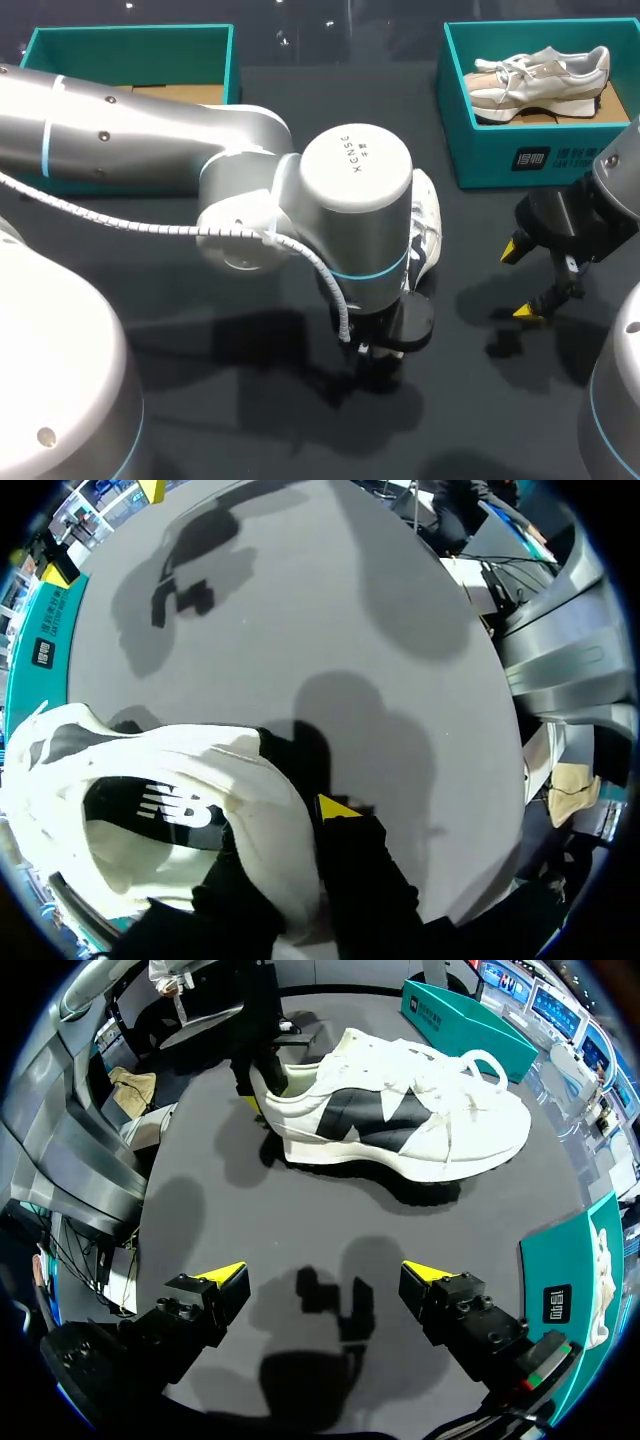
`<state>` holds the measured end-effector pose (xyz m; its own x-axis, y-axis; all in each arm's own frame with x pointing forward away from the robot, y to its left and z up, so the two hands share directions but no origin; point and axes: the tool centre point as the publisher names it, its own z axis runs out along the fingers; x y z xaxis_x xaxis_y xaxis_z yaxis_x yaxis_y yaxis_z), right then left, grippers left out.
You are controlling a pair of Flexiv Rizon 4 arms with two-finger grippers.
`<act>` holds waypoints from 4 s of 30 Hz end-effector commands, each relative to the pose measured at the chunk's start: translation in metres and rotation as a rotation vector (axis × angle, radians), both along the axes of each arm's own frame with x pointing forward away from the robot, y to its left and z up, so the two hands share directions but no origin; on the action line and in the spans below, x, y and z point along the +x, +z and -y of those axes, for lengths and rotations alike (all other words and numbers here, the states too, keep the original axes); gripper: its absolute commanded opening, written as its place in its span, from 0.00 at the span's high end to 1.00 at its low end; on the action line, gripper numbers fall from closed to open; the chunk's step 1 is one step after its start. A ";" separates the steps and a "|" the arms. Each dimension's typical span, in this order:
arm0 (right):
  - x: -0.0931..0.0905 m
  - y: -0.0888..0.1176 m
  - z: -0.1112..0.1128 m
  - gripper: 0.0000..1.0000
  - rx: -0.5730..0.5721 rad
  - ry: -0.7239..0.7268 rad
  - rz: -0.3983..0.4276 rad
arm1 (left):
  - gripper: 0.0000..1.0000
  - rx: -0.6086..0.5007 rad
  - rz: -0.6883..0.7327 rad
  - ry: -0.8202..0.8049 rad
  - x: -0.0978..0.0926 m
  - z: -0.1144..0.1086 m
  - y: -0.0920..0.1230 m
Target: Take the shoe out of the shoebox, open the shoe tongue, remove and reinsert the insole, then place the shoe into the shoebox
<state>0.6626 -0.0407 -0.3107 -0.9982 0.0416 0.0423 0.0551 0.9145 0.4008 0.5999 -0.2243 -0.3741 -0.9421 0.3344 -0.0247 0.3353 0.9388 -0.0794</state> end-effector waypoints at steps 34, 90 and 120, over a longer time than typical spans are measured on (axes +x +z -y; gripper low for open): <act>-0.002 0.000 -0.001 0.00 -0.003 -0.002 0.002 | 1.00 0.044 -0.298 0.057 0.166 -0.113 0.183; -0.002 0.000 -0.001 0.00 -0.003 -0.002 0.002 | 1.00 0.197 -0.224 0.356 0.331 -0.365 0.244; -0.002 0.000 -0.001 0.00 -0.003 -0.002 0.002 | 1.00 0.264 -0.148 -0.006 0.401 -0.486 0.217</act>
